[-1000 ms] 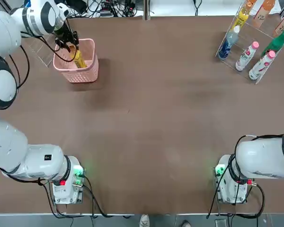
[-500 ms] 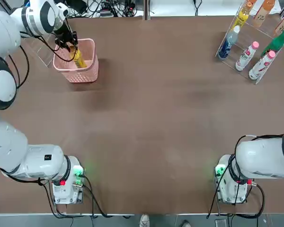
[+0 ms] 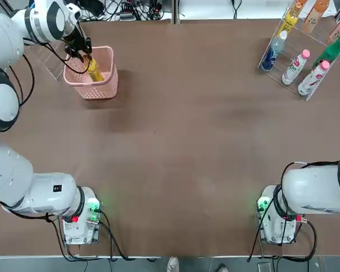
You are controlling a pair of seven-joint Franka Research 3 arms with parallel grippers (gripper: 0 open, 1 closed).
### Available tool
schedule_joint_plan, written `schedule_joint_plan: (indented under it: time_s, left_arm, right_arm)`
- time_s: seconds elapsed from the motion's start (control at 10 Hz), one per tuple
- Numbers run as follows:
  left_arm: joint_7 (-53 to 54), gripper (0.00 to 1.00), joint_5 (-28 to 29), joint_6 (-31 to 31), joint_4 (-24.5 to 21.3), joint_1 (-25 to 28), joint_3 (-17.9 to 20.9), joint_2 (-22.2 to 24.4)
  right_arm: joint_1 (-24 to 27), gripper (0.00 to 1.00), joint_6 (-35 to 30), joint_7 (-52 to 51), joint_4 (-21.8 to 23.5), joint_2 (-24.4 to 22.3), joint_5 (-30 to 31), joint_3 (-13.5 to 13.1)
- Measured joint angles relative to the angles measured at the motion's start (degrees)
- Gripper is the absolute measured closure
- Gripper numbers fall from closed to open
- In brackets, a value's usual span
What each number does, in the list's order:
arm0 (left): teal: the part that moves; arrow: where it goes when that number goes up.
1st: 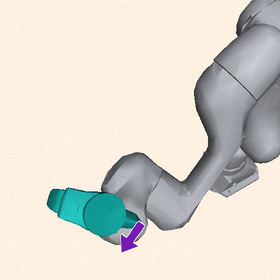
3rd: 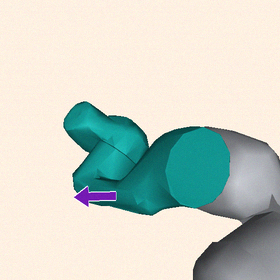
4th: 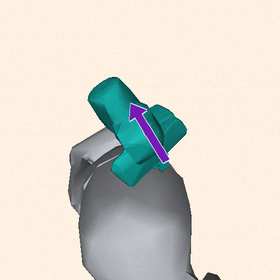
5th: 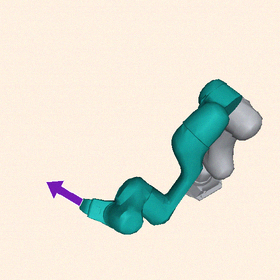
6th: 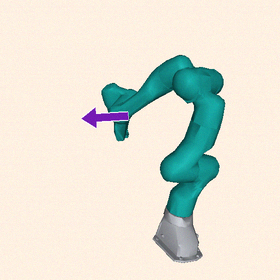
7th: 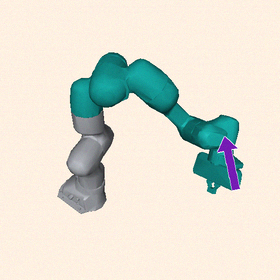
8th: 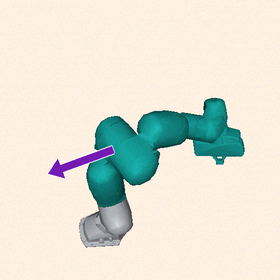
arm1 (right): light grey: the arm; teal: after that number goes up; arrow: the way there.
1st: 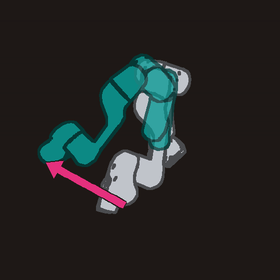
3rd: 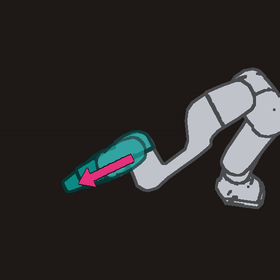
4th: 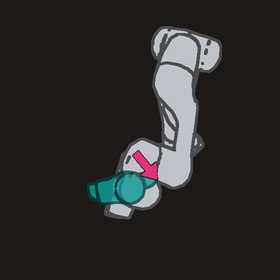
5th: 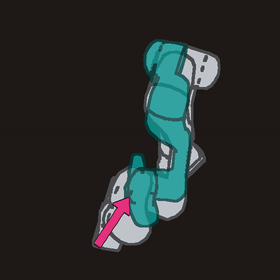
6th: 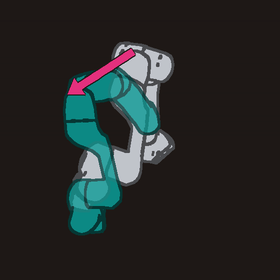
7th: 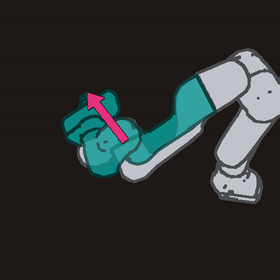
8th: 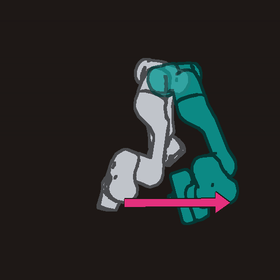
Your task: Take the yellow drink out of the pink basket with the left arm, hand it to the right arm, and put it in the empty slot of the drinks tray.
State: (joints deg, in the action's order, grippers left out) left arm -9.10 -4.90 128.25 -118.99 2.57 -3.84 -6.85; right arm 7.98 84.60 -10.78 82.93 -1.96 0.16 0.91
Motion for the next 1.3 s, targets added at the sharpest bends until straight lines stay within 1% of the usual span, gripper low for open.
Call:
schedule_joint_plan:
  time_s: [0.2, 0.8, 1.1, 1.3]
  left_arm:
    - [0.00, 0.66, 0.23, 0.00, 0.01, 0.02, 0.03, 0.06]
    - [0.01, 0.66, 0.40, -0.33, 0.59, 0.02, -0.01, 0.07]
    - [0.01, 0.66, 0.43, -4.56, 4.79, 0.02, -0.18, 0.15]
    - [0.01, 0.66, 0.43, -8.44, 9.42, 0.02, -0.21, 0.33]
  right_arm:
    - [0.00, 0.01, 0.00, 0.00, 0.00, 0.00, 0.00, 0.00]
    - [0.00, 0.01, 0.00, 0.00, 0.00, 0.00, 0.00, 0.00]
    - [0.00, 0.01, 0.00, 0.00, 0.00, 0.00, 0.00, -0.01]
    - [0.02, 0.01, 0.00, 0.00, -0.01, 0.00, 0.00, -0.02]
